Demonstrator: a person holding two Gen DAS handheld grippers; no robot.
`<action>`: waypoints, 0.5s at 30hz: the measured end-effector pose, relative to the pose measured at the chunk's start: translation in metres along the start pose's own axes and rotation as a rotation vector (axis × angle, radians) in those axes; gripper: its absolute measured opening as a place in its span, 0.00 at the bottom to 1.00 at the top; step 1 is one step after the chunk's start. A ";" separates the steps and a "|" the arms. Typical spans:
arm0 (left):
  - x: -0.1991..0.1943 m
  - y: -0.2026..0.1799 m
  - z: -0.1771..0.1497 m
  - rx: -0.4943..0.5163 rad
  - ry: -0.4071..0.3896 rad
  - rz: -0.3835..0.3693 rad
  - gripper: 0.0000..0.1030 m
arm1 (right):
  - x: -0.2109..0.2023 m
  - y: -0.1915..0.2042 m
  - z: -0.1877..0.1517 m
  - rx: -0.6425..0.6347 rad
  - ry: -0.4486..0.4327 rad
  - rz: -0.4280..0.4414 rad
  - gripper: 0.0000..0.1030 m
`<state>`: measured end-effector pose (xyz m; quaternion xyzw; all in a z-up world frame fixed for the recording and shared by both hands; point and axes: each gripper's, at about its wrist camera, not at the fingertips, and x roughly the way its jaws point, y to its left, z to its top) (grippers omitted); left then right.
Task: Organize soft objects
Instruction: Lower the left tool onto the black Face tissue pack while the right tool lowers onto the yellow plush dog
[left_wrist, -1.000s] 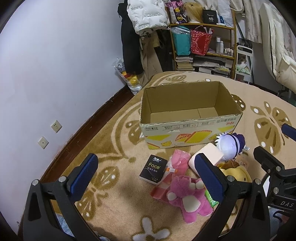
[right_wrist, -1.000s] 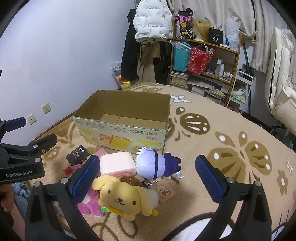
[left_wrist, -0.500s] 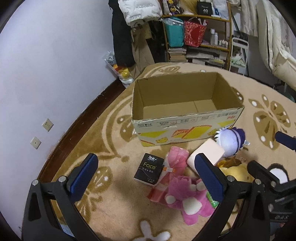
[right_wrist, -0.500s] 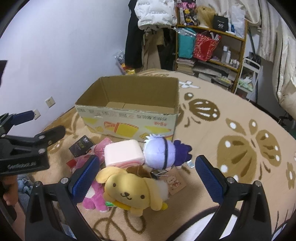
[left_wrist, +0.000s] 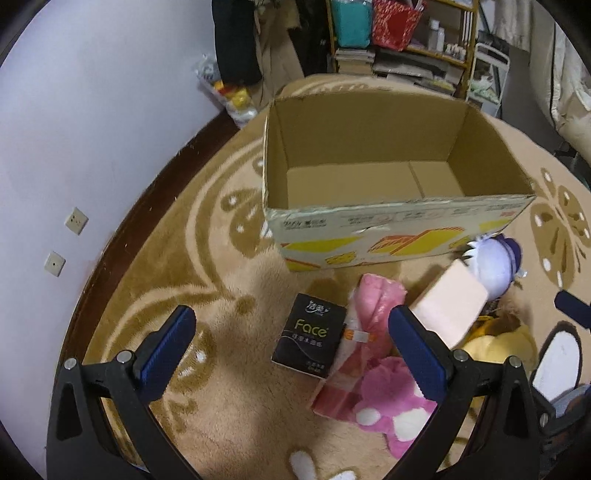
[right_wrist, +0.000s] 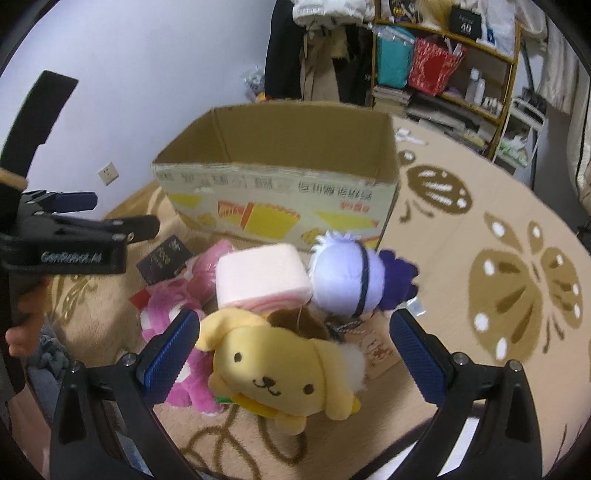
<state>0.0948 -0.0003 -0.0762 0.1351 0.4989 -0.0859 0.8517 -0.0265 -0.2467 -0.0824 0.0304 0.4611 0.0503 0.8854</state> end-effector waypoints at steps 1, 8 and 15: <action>0.004 0.000 0.000 0.001 0.008 0.001 1.00 | 0.003 0.000 -0.001 0.001 0.010 0.008 1.00; 0.025 0.001 0.000 -0.014 0.080 -0.020 1.00 | 0.024 0.004 -0.012 -0.008 0.091 0.018 1.00; 0.041 0.000 0.000 -0.004 0.120 -0.005 1.00 | 0.043 -0.003 -0.017 0.019 0.158 0.042 1.00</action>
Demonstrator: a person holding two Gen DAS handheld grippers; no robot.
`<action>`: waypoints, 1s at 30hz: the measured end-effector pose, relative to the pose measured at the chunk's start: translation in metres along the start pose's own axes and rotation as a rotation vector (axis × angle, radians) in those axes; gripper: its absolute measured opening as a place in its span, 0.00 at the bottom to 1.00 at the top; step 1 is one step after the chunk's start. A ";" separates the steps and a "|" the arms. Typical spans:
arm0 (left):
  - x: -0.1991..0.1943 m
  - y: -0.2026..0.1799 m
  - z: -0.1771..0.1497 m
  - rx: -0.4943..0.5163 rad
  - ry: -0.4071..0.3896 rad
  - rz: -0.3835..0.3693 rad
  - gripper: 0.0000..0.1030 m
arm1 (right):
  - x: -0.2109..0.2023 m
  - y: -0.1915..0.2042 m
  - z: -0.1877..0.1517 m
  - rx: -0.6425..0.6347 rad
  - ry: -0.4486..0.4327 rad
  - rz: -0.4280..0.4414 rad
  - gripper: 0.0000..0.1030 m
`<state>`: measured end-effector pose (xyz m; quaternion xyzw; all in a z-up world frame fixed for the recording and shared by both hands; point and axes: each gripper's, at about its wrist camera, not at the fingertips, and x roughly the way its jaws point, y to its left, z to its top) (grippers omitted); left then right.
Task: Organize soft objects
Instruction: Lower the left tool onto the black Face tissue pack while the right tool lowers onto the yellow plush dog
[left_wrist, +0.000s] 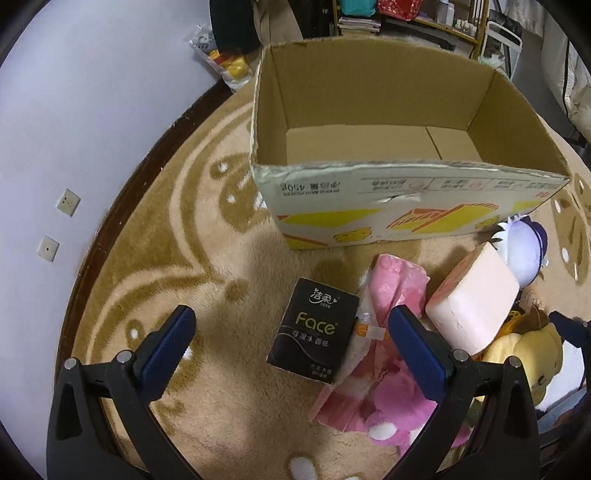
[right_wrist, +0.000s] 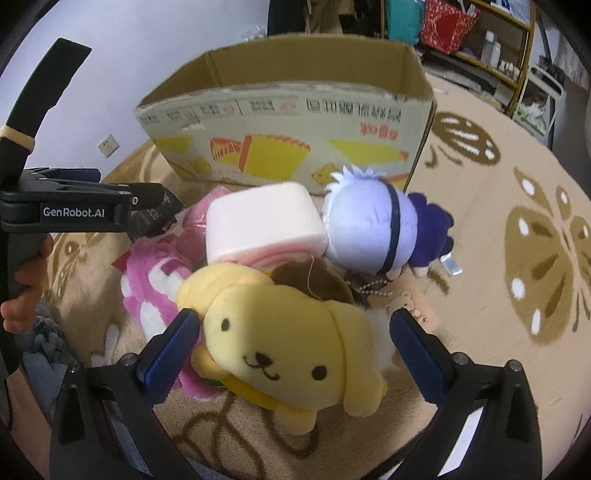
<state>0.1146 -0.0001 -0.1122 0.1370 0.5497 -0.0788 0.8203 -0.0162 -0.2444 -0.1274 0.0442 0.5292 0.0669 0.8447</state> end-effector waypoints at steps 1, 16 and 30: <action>0.003 0.000 0.001 -0.002 0.008 0.002 1.00 | 0.003 -0.001 0.000 0.003 0.011 0.002 1.00; 0.027 0.005 0.000 -0.018 0.086 0.017 1.00 | 0.009 -0.015 0.007 0.032 -0.019 0.021 0.74; 0.049 0.021 -0.002 -0.094 0.167 0.007 1.00 | 0.004 -0.017 0.011 0.034 -0.044 0.004 0.71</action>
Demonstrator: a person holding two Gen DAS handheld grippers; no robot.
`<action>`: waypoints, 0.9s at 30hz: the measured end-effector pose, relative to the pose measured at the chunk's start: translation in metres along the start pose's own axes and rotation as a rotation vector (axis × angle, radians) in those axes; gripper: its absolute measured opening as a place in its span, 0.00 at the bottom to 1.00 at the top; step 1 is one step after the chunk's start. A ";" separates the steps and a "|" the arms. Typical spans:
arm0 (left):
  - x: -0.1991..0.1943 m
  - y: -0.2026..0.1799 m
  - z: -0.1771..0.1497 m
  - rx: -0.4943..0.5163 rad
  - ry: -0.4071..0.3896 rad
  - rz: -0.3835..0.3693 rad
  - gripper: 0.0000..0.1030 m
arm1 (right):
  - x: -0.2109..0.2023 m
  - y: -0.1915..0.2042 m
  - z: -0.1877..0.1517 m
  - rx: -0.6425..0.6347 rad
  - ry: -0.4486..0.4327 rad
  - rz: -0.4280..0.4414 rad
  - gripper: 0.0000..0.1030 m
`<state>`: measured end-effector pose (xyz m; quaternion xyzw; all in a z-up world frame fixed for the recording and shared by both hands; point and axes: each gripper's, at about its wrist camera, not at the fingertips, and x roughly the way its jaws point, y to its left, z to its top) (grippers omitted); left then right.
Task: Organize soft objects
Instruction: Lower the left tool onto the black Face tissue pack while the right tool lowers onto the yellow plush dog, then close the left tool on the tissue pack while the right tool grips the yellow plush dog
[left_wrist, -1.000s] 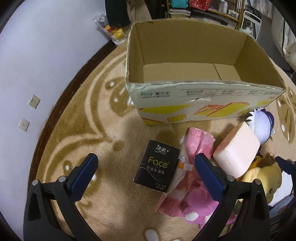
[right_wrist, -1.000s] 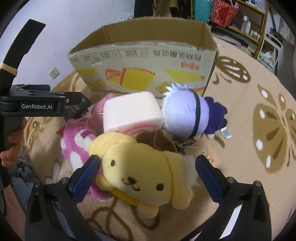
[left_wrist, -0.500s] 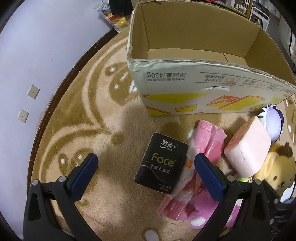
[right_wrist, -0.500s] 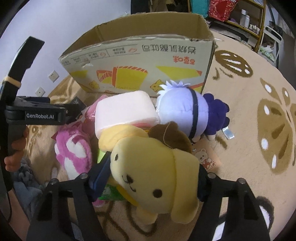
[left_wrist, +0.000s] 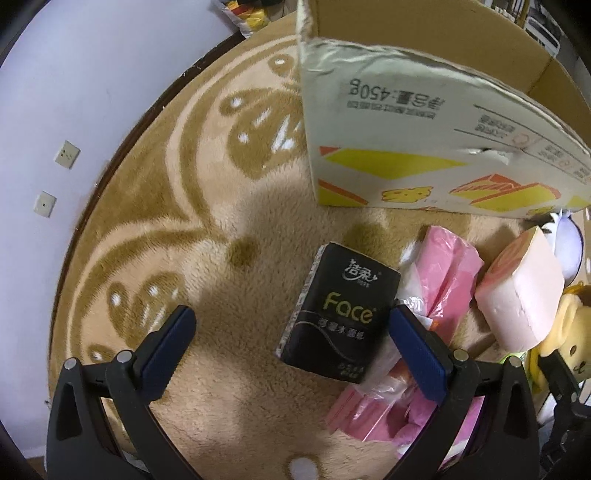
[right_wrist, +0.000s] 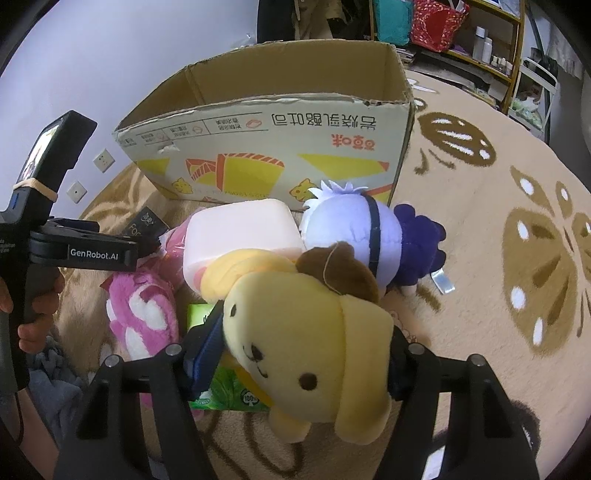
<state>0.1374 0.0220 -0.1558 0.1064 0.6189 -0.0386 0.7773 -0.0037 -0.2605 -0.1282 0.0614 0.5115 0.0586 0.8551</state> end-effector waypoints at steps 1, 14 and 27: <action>0.000 0.001 0.000 -0.010 0.007 -0.007 1.00 | 0.000 0.000 0.000 0.000 -0.001 0.000 0.71; 0.007 -0.010 0.002 0.020 0.019 0.065 1.00 | -0.001 -0.002 0.003 0.003 -0.004 -0.003 0.71; 0.004 -0.026 -0.006 0.042 0.007 0.019 0.80 | -0.007 -0.003 0.005 0.009 -0.033 -0.010 0.71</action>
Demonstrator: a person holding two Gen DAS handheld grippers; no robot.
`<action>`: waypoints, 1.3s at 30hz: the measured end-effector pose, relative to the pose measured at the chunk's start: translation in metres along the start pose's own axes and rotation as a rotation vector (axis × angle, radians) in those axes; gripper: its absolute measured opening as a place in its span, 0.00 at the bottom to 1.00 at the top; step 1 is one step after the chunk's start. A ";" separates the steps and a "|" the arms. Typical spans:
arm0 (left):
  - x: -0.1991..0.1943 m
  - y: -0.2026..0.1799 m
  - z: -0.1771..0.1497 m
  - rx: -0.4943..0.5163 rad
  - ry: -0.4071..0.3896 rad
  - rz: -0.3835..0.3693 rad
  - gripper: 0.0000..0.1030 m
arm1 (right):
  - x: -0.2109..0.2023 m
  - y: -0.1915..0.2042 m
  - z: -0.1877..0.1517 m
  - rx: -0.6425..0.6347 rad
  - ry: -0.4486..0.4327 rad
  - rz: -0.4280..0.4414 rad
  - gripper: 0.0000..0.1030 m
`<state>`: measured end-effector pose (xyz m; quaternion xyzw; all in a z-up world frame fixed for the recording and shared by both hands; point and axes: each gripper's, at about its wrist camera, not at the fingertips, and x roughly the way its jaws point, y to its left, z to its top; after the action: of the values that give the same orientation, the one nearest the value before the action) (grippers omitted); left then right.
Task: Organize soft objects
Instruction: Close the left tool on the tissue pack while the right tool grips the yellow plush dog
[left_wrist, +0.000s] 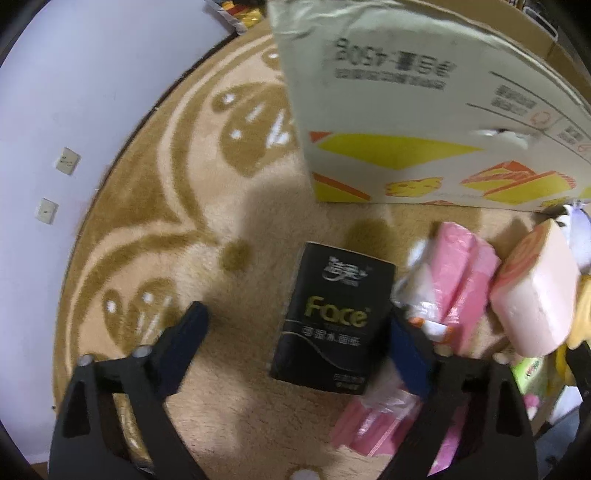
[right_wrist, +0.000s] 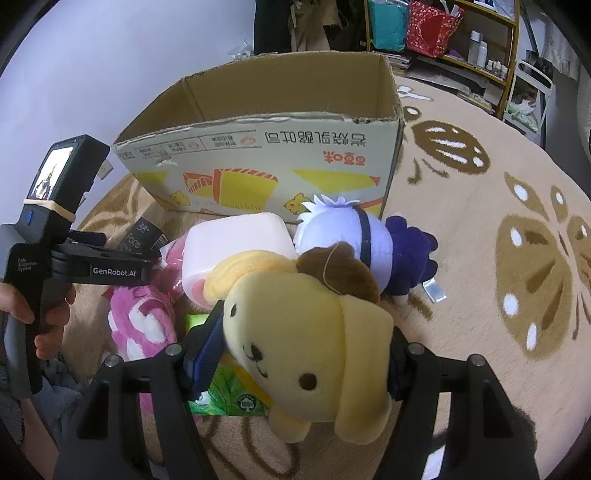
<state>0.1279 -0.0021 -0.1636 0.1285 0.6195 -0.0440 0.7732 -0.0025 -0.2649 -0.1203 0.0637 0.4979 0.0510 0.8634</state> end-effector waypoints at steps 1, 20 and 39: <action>-0.001 -0.002 0.000 0.005 -0.003 -0.010 0.74 | -0.001 0.000 0.001 0.000 -0.005 0.002 0.71; -0.055 -0.003 -0.004 -0.019 -0.127 0.018 0.46 | -0.026 -0.001 0.012 0.002 -0.109 -0.023 0.71; -0.146 0.032 -0.016 -0.121 -0.449 0.106 0.46 | -0.057 0.008 0.023 -0.058 -0.248 -0.108 0.71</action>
<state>0.0865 0.0195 -0.0206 0.1014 0.4260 0.0062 0.8990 -0.0114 -0.2672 -0.0589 0.0177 0.3883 0.0108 0.9213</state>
